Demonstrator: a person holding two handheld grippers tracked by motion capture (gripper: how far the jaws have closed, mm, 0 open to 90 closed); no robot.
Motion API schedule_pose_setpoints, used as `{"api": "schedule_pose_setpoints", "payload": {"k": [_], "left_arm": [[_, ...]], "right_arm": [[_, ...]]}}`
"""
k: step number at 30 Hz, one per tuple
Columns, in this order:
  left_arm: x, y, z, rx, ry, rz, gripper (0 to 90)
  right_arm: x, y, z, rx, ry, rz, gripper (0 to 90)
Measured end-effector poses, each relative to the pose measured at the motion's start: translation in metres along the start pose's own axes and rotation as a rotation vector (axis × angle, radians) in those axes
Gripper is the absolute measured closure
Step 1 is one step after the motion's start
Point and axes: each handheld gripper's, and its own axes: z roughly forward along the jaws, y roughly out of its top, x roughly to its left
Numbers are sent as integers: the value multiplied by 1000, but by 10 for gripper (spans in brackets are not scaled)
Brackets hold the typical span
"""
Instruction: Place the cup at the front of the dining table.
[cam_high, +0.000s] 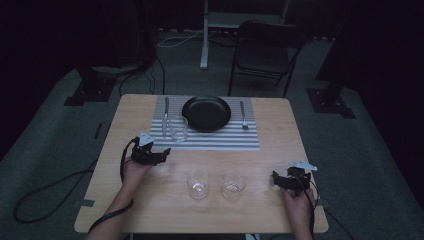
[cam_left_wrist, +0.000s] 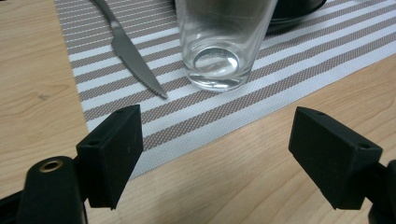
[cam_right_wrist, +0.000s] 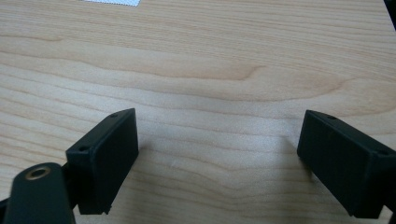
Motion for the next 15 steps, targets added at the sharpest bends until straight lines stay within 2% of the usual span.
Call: {"api": "schedule_pose_setpoints", "payload": {"k": [15], "left_arm": [[5,-15,-20,-3,7,-14,184]], "right_arm": [[0,0,0,0,0,0,120]]}}
